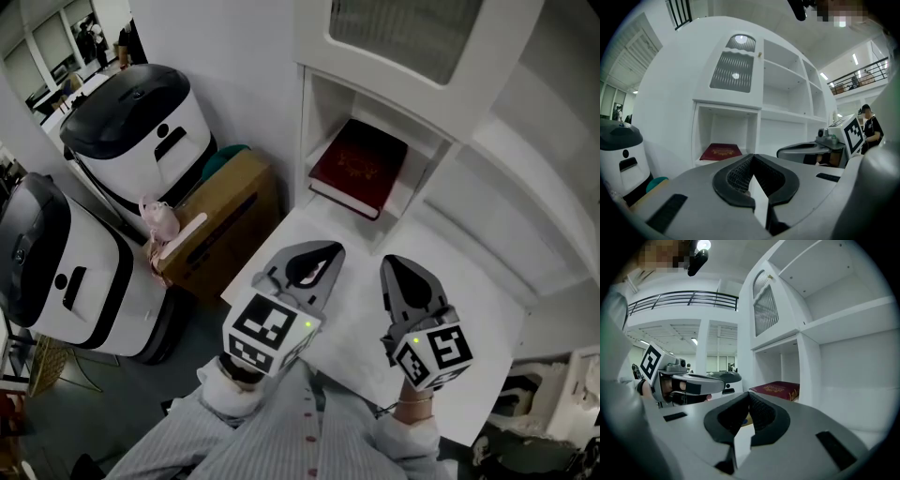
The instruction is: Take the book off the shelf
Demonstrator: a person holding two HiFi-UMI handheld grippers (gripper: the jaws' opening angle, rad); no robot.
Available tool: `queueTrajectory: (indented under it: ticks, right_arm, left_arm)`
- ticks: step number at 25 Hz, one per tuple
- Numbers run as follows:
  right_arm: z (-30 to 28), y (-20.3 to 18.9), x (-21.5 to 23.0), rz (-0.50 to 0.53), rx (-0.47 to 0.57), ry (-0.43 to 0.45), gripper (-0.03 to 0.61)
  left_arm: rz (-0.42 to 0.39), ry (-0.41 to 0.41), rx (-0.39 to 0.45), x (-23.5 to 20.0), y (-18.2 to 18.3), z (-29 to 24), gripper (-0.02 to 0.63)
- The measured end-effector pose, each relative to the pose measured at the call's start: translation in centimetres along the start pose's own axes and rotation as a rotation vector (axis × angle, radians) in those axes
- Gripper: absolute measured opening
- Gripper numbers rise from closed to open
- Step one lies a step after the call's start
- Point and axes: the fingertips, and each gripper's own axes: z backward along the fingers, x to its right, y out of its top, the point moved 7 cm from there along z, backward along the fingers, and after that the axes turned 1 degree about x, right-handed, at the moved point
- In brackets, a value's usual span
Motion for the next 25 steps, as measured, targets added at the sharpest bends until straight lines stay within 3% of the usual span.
queueTrajectory:
  ticks: [15,25]
  right_arm:
    - [-3.5,0.0,1.8,-0.007,-0.036,-0.084,0.014]
    - [-4.7,-1.0,3.0,-0.035,-0.047,-0.088,0.014]
  left_arm:
    - [0.016,-0.057,-0.062,-4.9,-0.7,-5.1,0.011]
    - [0.02,-0.039,-0.095,-6.6,-2.0,-6.6,0.011]
